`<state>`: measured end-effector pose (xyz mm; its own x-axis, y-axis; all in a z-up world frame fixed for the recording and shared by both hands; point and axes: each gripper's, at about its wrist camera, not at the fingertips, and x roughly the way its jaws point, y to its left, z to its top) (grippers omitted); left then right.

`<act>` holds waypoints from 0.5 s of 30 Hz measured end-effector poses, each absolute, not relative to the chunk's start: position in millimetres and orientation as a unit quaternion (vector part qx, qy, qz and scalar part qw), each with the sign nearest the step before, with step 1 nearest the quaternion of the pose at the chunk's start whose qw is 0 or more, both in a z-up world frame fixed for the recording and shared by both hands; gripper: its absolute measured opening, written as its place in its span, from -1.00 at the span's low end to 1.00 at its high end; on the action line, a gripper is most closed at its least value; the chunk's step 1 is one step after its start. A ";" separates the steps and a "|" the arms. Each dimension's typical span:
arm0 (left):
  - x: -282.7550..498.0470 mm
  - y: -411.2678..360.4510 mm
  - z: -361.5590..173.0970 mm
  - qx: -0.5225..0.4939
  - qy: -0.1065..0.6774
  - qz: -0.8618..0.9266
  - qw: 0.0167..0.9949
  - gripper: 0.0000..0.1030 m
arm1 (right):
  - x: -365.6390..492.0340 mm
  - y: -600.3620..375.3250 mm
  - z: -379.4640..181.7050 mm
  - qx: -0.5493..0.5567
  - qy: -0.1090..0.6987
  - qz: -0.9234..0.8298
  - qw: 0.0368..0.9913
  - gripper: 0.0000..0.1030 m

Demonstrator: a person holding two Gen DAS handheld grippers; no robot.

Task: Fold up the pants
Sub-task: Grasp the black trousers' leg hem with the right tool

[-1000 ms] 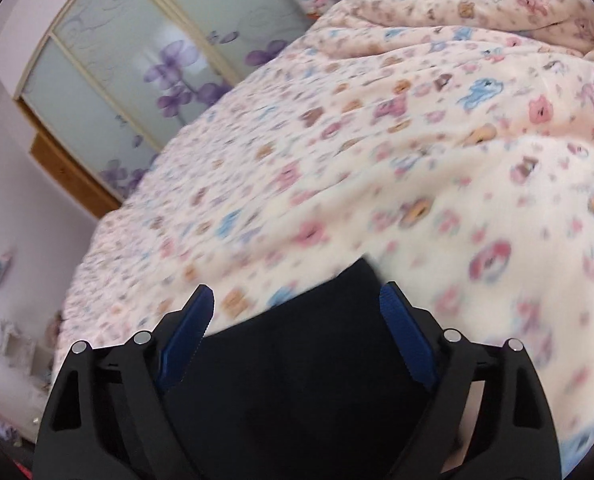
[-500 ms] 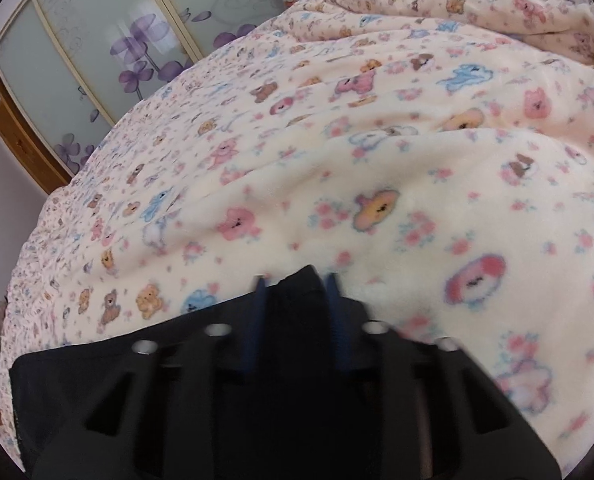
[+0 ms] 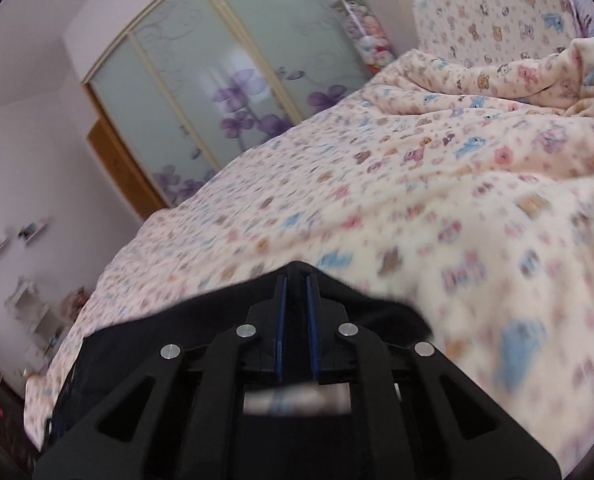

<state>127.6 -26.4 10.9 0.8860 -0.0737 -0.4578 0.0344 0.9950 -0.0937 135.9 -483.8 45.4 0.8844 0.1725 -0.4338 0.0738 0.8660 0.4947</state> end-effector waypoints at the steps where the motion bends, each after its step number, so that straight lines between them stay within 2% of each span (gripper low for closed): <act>1: 127.0 -24.3 11.8 -0.046 0.234 -0.026 0.971 0.97 | 122.1 -479.5 43.0 0.251 0.243 0.028 0.936 -0.82; 6: 129.1 -17.5 13.6 -0.067 0.233 -0.019 0.970 0.97 | 54.2 -459.7 7.1 0.229 0.296 0.011 0.927 -0.82; 11: 131.1 -13.9 13.9 -0.076 0.236 -0.018 0.969 0.97 | 36.0 -434.1 -13.0 0.188 0.368 -0.021 0.911 -0.78; 14: 130.9 -12.1 13.8 -0.079 0.236 -0.017 0.969 0.97 | 29.9 -426.1 -3.3 0.174 0.390 -0.043 0.903 -0.29; 15: 131.0 -11.0 13.6 -0.080 0.235 -0.016 0.969 0.97 | 25.3 -426.5 1.7 0.188 0.385 -0.041 0.903 -0.20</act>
